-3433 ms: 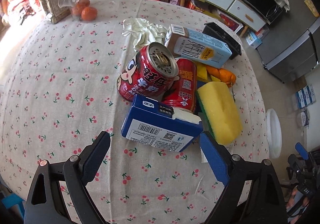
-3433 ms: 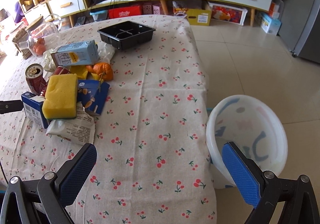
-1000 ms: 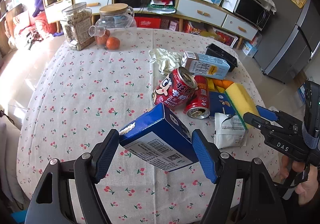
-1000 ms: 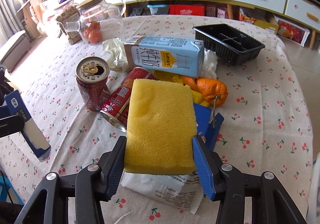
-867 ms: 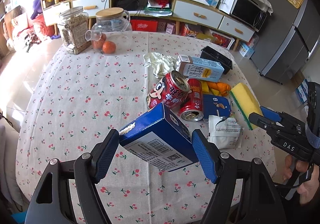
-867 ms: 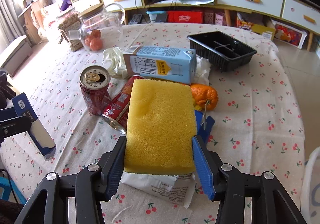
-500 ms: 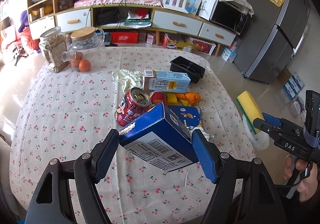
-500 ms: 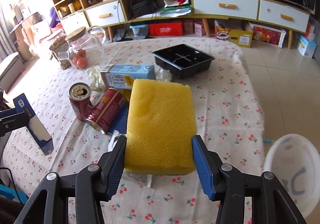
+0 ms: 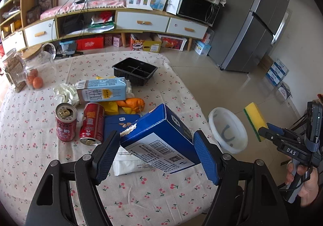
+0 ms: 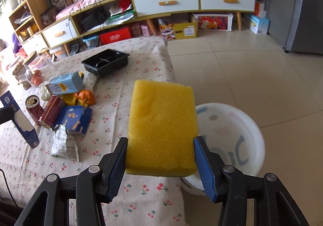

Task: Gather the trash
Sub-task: 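Carry the blue box over the white bucket and open the left gripper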

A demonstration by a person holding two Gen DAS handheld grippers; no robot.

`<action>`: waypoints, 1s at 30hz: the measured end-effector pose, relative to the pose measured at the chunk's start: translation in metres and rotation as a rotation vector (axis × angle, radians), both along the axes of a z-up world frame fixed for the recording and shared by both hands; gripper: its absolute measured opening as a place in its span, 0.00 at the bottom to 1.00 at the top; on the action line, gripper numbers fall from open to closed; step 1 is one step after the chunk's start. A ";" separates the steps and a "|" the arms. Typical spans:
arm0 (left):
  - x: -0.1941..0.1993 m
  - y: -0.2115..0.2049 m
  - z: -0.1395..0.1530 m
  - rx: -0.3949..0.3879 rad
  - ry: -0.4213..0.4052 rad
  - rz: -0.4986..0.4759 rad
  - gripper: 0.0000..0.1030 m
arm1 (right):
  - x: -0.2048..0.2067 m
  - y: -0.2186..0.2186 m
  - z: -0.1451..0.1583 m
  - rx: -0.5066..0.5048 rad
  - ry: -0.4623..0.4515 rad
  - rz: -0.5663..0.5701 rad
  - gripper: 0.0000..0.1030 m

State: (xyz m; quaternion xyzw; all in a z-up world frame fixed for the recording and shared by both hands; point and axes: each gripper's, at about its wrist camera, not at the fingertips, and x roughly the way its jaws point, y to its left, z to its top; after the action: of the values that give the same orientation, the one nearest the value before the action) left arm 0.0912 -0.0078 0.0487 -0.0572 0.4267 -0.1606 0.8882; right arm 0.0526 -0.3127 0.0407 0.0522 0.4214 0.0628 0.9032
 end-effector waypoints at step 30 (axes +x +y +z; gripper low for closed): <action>0.048 -0.231 -0.076 -0.035 -0.003 -0.261 0.76 | -0.066 -0.180 -0.044 0.022 0.115 -0.255 0.55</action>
State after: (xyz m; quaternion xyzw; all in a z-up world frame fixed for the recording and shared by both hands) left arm 0.1396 -0.2388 -0.0277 -0.0165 0.4261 -0.2825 0.8593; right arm -0.0133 -0.4927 -0.0033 0.1187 0.4616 -0.0510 0.8776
